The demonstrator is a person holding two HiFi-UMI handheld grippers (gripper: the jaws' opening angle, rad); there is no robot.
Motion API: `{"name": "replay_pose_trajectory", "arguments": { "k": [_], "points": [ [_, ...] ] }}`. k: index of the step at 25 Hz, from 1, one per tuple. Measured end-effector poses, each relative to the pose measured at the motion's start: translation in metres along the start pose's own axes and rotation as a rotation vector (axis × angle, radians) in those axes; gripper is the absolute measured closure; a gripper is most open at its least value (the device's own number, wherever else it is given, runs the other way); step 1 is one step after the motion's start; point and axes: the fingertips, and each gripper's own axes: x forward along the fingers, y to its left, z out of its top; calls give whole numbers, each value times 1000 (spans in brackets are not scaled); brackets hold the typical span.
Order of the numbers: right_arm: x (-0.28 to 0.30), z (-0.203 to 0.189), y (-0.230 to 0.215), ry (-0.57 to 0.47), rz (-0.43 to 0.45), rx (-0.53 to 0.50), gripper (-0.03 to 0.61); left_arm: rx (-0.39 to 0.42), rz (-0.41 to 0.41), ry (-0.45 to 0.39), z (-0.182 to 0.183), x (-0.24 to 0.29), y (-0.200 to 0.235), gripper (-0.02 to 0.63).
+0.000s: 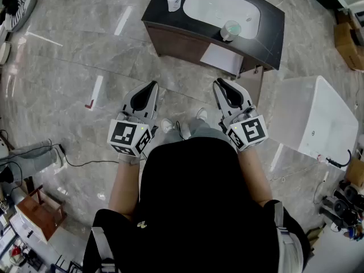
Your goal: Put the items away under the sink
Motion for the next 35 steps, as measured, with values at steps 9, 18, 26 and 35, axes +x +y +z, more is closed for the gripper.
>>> {"name": "replay_pose_trajectory", "arguments": {
  "k": [9, 18, 26, 35],
  "points": [
    [-14, 0, -59, -16, 12, 21, 522, -1, 28, 42, 0, 47, -28, 592],
    [-43, -13, -132, -34, 20, 89, 522, 13, 70, 80, -1, 97, -67, 592],
    [-42, -19, -173, -33, -13, 108, 522, 3, 48, 104, -6, 127, -77, 592],
    [3, -7, -181, -15, -82, 107, 522, -2, -34, 103, 12, 162, -30, 592]
  ]
}}
